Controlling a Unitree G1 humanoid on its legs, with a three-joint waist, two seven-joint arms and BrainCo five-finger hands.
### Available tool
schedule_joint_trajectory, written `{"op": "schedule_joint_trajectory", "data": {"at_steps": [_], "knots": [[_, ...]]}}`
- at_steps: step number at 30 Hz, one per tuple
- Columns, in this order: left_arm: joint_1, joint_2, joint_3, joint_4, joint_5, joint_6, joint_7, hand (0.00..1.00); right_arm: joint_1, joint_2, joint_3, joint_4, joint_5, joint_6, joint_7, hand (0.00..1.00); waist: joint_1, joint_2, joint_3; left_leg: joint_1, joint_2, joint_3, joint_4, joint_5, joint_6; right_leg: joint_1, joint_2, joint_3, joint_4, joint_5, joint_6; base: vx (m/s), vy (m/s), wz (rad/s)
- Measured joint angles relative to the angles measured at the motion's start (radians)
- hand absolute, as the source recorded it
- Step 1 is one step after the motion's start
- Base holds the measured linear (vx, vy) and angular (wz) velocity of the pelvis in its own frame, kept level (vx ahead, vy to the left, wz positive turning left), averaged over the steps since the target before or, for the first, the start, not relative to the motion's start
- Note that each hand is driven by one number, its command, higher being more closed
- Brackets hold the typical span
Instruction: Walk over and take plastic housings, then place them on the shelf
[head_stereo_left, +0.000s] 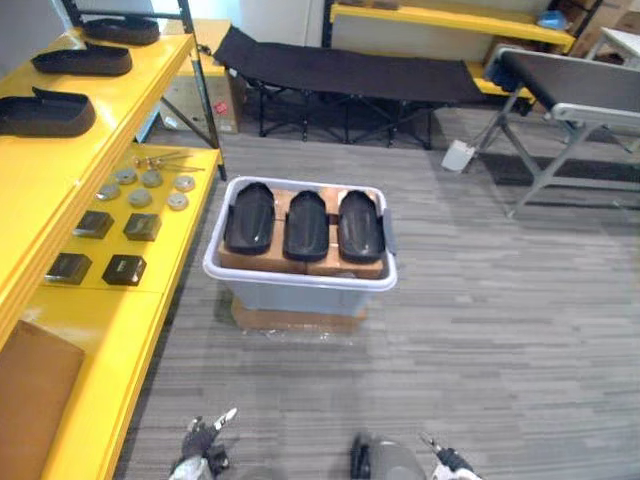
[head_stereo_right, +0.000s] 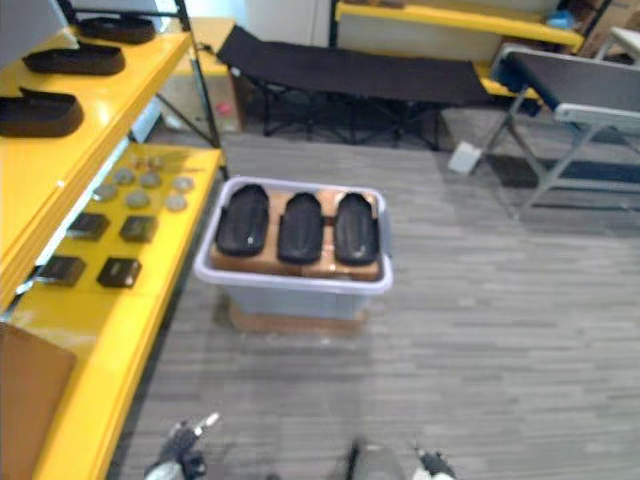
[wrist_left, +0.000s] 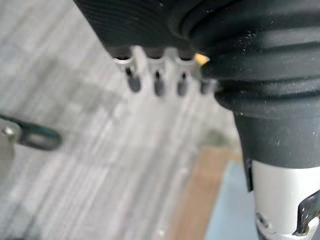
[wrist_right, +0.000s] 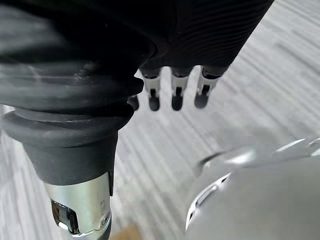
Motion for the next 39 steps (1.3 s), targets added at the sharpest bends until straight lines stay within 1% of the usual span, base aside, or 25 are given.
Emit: {"op": "schedule_joint_trajectory", "data": {"at_steps": [1, 2, 5, 7, 8, 9, 10, 11, 13, 14, 15, 16, 17, 18, 21, 23, 24, 25, 26, 29, 31, 32, 35, 38, 39], "knots": [[0.013, 0.001, 0.002, 0.013, 0.0, -0.001, 0.0, 0.0, 0.019, -0.003, 0.015, 0.004, -0.01, 0.001, 0.001, 0.0, -0.001, -0.022, -0.013, 0.035, -0.001, -0.007, -0.008, -0.026, -0.028, -0.004, -0.01, 0.011, 0.01, 0.151, -0.027, 0.51, -0.408, -0.04], [0.023, -0.032, 0.009, 0.044, 0.001, 0.001, -0.001, 0.0, 0.018, -0.032, 0.018, 0.008, -0.016, 0.001, 0.001, 0.0, -0.001, 0.036, -0.027, 0.054, 0.05, -0.007, -0.016, -0.028, -0.037, -0.007, 0.039, 0.007, 0.058, 0.108, -0.039, 0.43, -0.344, -0.1], [0.04, -0.109, 0.019, 0.083, 0.001, 0.0, -0.001, 0.0, 0.016, -0.073, 0.016, 0.01, -0.03, 0.0, 0.0, 0.0, -0.009, 0.101, -0.055, 0.05, 0.112, -0.014, 0.013, -0.006, -0.061, 0.012, 0.11, -0.004, 0.033, 0.049, -0.068, 0.36, -0.224, -0.2], [0.04, -0.117, 0.055, 0.083, -0.004, -0.003, -0.001, 0.0, 0.029, -0.068, 0.015, 0.011, -0.03, 0.001, 0.0, 0.0, -0.015, 0.093, -0.051, -0.001, 0.117, -0.049, 0.138, -0.003, -0.066, 0.039, 0.109, -0.024, 0.035, 0.02, -0.072, 0.28, -0.201, 0.28], [0.041, -0.122, 0.108, 0.068, -0.005, -0.009, -0.001, 0.0, 0.047, -0.052, 0.015, 0.01, -0.028, 0.003, -0.002, 0.0, -0.007, 0.078, -0.037, -0.098, 0.118, -0.07, 0.379, 0.016, -0.098, 0.083, 0.104, -0.035, 0.029, -0.01, -0.077, 0.2, -0.145, 0.35], [0.041, -0.122, 0.122, 0.068, -0.006, -0.009, -0.001, 0.0, 0.048, -0.052, 0.016, 0.009, -0.027, 0.003, -0.004, 0.0, -0.001, 0.075, -0.033, -0.14, 0.118, -0.076, 0.467, 0.023, -0.111, 0.097, 0.104, -0.037, 0.023, -0.015, -0.08, 0.19, -0.066, 0.24], [0.041, -0.122, 0.132, 0.065, -0.012, -0.01, -0.001, 0.0, 0.06, -0.053, 0.017, 0.011, -0.026, 0.003, -0.01, 0.0, 0.008, 0.082, -0.032, -0.203, 0.114, -0.085, 0.575, 0.012, -0.103, 0.127, 0.104, -0.038, 0.008, -0.022, -0.078, 0.16, 0.003, 0.05], [0.041, -0.119, 0.131, 0.065, -0.017, -0.01, -0.001, 0.0, 0.06, -0.056, 0.017, 0.011, -0.024, 0.003, -0.015, 0.0, 0.011, 0.085, -0.032, -0.23, 0.114, -0.07, 0.589, -0.007, -0.101, 0.144, 0.102, -0.038, -0.005, -0.022, -0.075, 0.2, 0.047, 0.07], [0.044, -0.116, 0.142, 0.063, -0.045, -0.01, -0.001, 0.0, 0.061, -0.058, 0.003, 0.009, -0.023, 0.002, -0.02, 0.0, 0.013, 0.079, -0.028, -0.271, 0.13, 0.025, 0.431, -0.05, -0.083, 0.207, 0.07, -0.049, -0.047, -0.024, -0.049, 0.2, 0.113, 0.13], [0.044, -0.116, 0.151, 0.064, -0.044, -0.01, -0.001, 0.0, 0.062, -0.059, -0.006, 0.008, -0.023, 0.001, -0.02, 0.0, 0.013, 0.08, -0.029, -0.276, 0.134, 0.034, 0.364, -0.045, -0.079, 0.217, 0.059, -0.053, -0.053, -0.026, -0.035, 0.17, 0.187, 0.1], [0.045, -0.119, 0.162, 0.065, -0.042, -0.01, -0.001, 0.0, 0.063, -0.064, -0.014, 0.007, -0.022, -0.002, -0.02, 0.0, 0.013, 0.086, -0.033, -0.278, 0.138, 0.034, 0.206, 0.006, -0.062, 0.221, 0.044, -0.053, -0.053, -0.032, -0.008, 0.16, 0.243, -0.15], [0.048, -0.113, 0.169, 0.069, -0.037, -0.009, 0.002, 0.0, 0.064, -0.061, -0.012, 0.007, -0.024, -0.002, -0.022, 0.0, 0.024, 0.08, -0.042, -0.272, 0.107, 0.058, 0.179, 0.045, -0.046, 0.219, 0.015, -0.036, -0.065, -0.027, 0.02, 0.17, 0.253, -0.2], [0.056, -0.096, 0.166, 0.073, -0.032, -0.009, 0.001, 0.0, 0.065, -0.047, -0.01, 0.008, -0.026, -0.002, -0.02, 0.0, 0.026, 0.068, -0.052, -0.272, 0.084, 0.063, 0.158, 0.043, -0.037, 0.218, -0.003, -0.028, -0.081, -0.021, 0.029, 0.25, 0.255, -0.14], [0.06, -0.067, 0.152, 0.077, -0.024, -0.008, 0.004, 0.0, 0.063, -0.025, -0.003, 0.01, -0.031, -0.002, -0.02, 0.0, 0.017, 0.03, -0.063, -0.279, 0.055, 0.073, 0.148, 0.045, -0.022, 0.212, -0.03, -0.02, -0.091, -0.009, 0.045, 0.23, 0.179, 0.02], [0.062, -0.027, 0.096, 0.074, 0.009, -0.002, 0.018, 0.0, 0.045, -0.019, 0.068, 0.006, -0.069, 0.0, -0.024, 0.0, 0.02, 0.008, -0.054, -0.303, 0.019, 0.08, 0.183, 0.027, 0.004, 0.205, -0.065, -0.017, -0.1, 0.006, 0.061, 0.25, 0.214, 0.03], [0.039, 0.001, 0.006, 0.07, 0.049, -0.003, 0.026, 0.0, 0.013, -0.04, 0.272, -0.083, -0.132, -0.001, -0.026, 0.0, 0.026, 0.005, -0.055, -0.311, -0.002, 0.079, 0.179, 0.023, 0.008, 0.2, -0.083, -0.017, -0.111, 0.019, 0.072, 0.18, 0.104, 0.03], [0.035, 0.002, -0.006, 0.067, 0.05, -0.003, 0.027, 0.0, 0.007, -0.044, 0.307, -0.1, -0.142, -0.002, -0.026, 0.0, 0.028, 0.006, -0.054, -0.311, -0.003, 0.078, 0.177, 0.023, 0.008, 0.199, -0.085, -0.018, -0.112, 0.021, 0.071, 0.13, 0.049, 0.03], [0.023, 0.001, -0.056, 0.055, 0.053, -0.009, 0.03, 0.0, -0.017, -0.071, 0.474, -0.18, -0.193, -0.004, -0.021, 0.0, 0.034, 0.014, -0.049, -0.31, -0.006, 0.076, 0.17, 0.023, 0.009, 0.199, -0.086, -0.018, -0.117, 0.029, 0.066, 0.06, 0.012, 0.0], [0.01, -0.001, -0.099, 0.044, 0.057, -0.016, 0.03, 0.0, -0.053, -0.109, 0.648, -0.267, -0.273, -0.026, -0.005, 0.0, 0.041, 0.02, -0.046, -0.31, -0.005, 0.074, 0.159, 0.024, 0.009, 0.194, -0.085, -0.02, -0.12, 0.038, 0.074, 0.08, 0.012, 0.01], [-0.013, 0.0, -0.193, 0.041, 0.092, -0.04, 0.032, 0.0, -0.186, -0.192, 0.994, -0.478, -0.395, -0.109, 0.077, 0.0, 0.055, 0.015, -0.043, -0.31, -0.002, 0.066, 0.132, 0.028, 0.016, 0.185, -0.078, -0.022, -0.121, 0.046, 0.069, 0.06, -0.016, 0.04], [-0.019, -0.001, -0.238, 0.041, 0.094, -0.043, 0.031, 0.0, -0.252, -0.224, 1.115, -0.618, -0.424, -0.149, 0.123, 0.0, 0.059, 0.016, -0.043, -0.307, 0.005, 0.052, 0.113, 0.034, 0.024, 0.185, -0.068, -0.024, -0.122, 0.063, 0.062, 0.06, -0.007, 0.14], [-0.026, 0.001, -0.249, 0.041, 0.11, -0.046, 0.032, 0.0, -0.287, -0.235, 1.159, -0.703, -0.421, -0.186, 0.148, 0.0, 0.07, 0.014, -0.041, -0.3, 0.011, 0.049, 0.102, 0.036, 0.024, 0.187, -0.062, -0.023, -0.122, 0.072, 0.06, 0.04, 0.005, 0.11], [-0.042, 0.008, -0.298, 0.042, 0.125, -0.049, 0.046, 0.0, -0.349, -0.255, 1.234, -0.935, -0.343, -0.225, 0.16, 0.0, 0.081, 0.013, -0.038, -0.285, 0.013, 0.037, 0.095, 0.036, 0.024, 0.204, -0.059, -0.03, -0.114, 0.078, 0.054, 0.06, 0.011, 0.16], [-0.059, 0.011, -0.316, 0.042, 0.126, -0.051, 0.068, 0.0, -0.43, -0.274, 1.189, -1.08, -0.255, -0.249, 0.148, 0.0, 0.078, 0.015, -0.012, -0.278, 0.015, 0.023, 0.101, 0.036, 0.024, 0.206, -0.057, -0.035, -0.089, 0.078, 0.054, 0.02, 0.013, 0.09], [-0.081, 0.008, -0.318, 0.044, 0.126, -0.052, 0.081, 0.0, -0.504, -0.277, 1.108, -1.141, -0.154, -0.261, 0.12, 0.0, 0.076, 0.022, 0.026, -0.28, 0.022, 0.022, 0.12, 0.036, 0.024, 0.193, -0.052, -0.035, -0.063, 0.075, 0.053, -0.05, 0.007, -0.09]]}}
